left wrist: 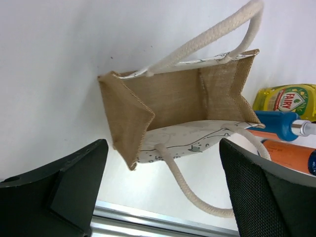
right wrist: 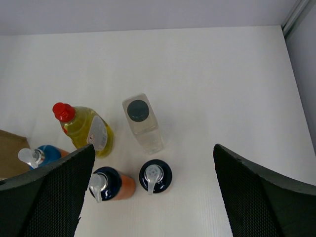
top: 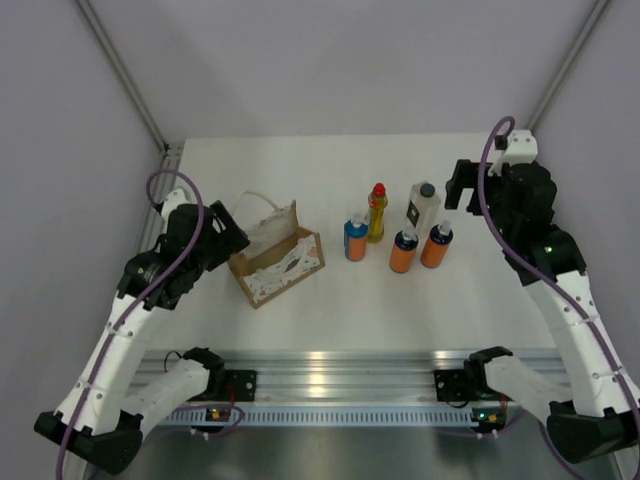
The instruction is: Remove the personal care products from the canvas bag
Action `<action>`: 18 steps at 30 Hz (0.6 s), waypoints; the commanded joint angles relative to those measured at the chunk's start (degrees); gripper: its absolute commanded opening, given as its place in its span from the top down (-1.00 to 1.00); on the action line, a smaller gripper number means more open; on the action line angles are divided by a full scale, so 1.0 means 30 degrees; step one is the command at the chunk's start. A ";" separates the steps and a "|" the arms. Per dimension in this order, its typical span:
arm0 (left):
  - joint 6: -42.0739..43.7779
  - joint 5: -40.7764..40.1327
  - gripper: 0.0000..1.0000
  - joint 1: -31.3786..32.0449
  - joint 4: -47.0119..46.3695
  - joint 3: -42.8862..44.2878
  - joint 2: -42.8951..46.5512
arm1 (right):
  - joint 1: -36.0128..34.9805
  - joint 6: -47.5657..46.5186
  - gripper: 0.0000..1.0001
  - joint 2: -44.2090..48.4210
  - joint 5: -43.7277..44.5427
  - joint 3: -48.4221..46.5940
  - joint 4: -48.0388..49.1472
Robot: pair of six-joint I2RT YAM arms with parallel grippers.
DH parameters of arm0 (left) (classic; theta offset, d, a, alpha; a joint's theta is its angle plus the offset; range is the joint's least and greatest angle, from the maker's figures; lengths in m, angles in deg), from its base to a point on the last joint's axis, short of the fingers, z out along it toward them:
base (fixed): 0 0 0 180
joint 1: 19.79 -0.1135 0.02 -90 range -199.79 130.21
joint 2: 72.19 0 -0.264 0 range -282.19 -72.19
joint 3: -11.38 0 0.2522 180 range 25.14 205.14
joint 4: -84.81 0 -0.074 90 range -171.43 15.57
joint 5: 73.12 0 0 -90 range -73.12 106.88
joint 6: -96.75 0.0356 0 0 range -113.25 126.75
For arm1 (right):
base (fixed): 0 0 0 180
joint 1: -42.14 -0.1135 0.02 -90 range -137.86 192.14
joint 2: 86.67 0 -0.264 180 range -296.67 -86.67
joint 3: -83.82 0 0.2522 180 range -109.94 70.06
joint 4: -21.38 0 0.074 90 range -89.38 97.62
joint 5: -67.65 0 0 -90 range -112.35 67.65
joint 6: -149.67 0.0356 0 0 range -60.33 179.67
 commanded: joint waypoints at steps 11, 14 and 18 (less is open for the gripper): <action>0.6262 -0.3776 -0.97 -0.0008 0.5710 0.5111 0.1274 | 0.0265 -0.0188 -0.99 0.3294 0.1933 -0.4962 -0.9680; 0.6910 -0.3568 -0.97 -0.0008 0.5827 0.5316 0.2387 | 0.0060 0.0017 -0.99 0.4115 0.2051 -0.5109 -1.1116; 0.7292 -0.3655 -0.96 -0.0008 0.6179 0.5493 0.4084 | -0.0028 -0.0334 -0.99 0.5170 0.2314 -0.4117 -1.2465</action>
